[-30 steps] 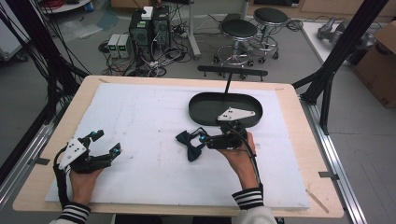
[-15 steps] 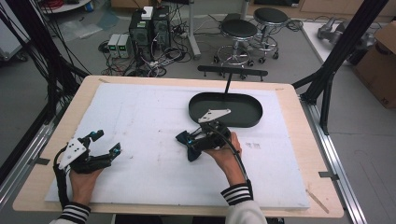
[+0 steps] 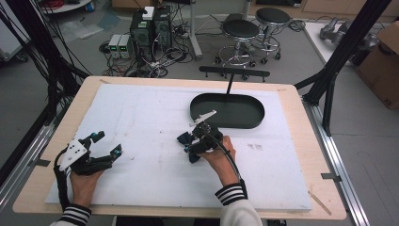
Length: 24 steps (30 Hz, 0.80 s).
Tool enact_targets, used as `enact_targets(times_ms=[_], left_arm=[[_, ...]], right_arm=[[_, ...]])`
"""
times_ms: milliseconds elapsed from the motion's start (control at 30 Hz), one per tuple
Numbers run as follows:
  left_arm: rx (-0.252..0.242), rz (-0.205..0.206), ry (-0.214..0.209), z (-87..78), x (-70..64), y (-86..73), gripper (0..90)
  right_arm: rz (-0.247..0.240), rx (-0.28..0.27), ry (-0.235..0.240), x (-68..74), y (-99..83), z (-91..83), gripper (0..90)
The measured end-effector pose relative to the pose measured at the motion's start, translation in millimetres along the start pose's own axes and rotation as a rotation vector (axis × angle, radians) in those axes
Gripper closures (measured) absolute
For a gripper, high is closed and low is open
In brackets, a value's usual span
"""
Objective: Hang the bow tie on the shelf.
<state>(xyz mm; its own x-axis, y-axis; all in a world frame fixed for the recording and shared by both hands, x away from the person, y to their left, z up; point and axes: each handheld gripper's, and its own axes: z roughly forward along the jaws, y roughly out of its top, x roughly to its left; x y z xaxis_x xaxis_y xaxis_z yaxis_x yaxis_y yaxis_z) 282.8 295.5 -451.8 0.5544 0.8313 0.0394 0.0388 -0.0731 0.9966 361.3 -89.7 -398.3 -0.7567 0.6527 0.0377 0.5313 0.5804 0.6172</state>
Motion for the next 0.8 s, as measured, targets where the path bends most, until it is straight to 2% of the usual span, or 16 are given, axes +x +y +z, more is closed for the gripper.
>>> enact_targets(times_ms=[33, 167, 367, 800], left_arm=[[-0.001, 0.000, 0.001, 0.1, 0.0, -0.1, 16.3], [-0.002, 0.000, 0.000, 0.1, -0.2, 0.0, 16.2], [-0.002, 0.001, 0.001, 0.1, -0.3, 0.0, 16.2], [-0.002, 0.001, 0.000, 0.0, -0.2, 0.0, 16.3]], right_arm=[[0.015, 0.004, -0.005, 0.0, 0.8, 1.8, 33.4], [0.018, 0.010, -0.003, 0.9, 1.9, 4.4, 34.8], [0.029, 0.062, 0.009, 1.1, 3.0, 13.1, 36.1], [0.021, 0.151, -0.009, 5.6, 4.3, 23.3, 44.5]])
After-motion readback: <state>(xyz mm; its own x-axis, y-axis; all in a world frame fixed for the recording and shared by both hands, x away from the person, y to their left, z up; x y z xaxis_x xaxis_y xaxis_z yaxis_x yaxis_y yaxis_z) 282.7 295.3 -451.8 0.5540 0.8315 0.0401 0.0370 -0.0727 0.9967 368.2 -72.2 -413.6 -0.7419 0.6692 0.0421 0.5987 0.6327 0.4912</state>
